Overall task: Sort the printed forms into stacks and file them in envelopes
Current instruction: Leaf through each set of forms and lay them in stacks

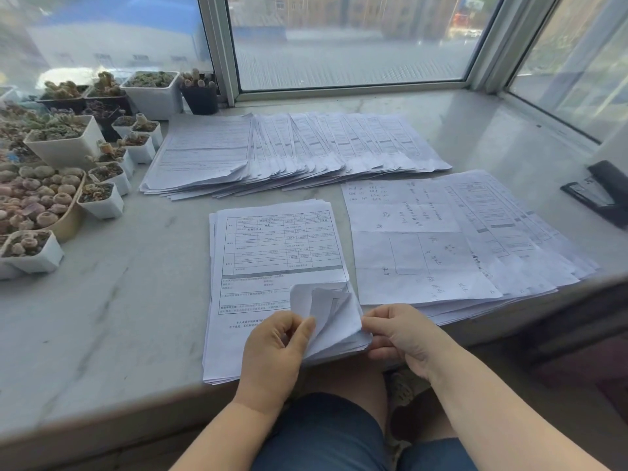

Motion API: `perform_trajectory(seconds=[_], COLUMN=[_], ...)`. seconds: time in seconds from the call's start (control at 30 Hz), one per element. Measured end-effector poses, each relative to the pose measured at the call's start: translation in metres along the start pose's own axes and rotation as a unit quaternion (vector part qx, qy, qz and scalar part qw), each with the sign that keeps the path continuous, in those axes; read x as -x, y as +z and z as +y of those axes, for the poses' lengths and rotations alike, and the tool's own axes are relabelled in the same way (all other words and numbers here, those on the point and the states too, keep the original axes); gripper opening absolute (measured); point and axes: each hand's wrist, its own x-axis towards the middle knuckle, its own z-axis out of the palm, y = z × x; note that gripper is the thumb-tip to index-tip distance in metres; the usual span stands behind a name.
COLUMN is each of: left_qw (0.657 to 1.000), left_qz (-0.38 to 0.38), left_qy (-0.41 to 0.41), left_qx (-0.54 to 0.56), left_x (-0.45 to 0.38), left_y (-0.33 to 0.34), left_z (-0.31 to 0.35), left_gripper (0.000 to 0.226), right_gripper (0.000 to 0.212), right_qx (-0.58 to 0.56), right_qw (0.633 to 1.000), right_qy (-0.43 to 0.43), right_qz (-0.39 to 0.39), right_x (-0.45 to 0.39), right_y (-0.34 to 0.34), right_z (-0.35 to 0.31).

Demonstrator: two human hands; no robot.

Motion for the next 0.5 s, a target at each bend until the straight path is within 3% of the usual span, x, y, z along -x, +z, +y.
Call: perform_trajectory(seconds=[0.17, 0.4, 0.5], left_qw=[1.000, 1.000, 0.999], left_qz=[-0.013, 0.006, 0.006], left_qy=[0.014, 0.030, 0.041], left_qx=[-0.009, 0.006, 0.014], left_x=[0.0023, 0.0056, 0.0070], left_y=[-0.0016, -0.0005, -0.0002], left_z=[-0.0025, -0.0056, -0.0091], left_gripper=[0.020, 0.017, 0.035], right_gripper=[0.018, 0.013, 0.014], right_qx=[0.008, 0.011, 0.019], right_qw=[1.000, 0.999, 0.999], right_qy=[-0.017, -0.028, -0.026], right_qz=[-0.018, -0.036, -0.032], right_x=[0.0047, 0.0055, 0.0056], right_y=[-0.0018, -0.0023, -0.0024], right_z=[0.0005, 0.0003, 0.0013])
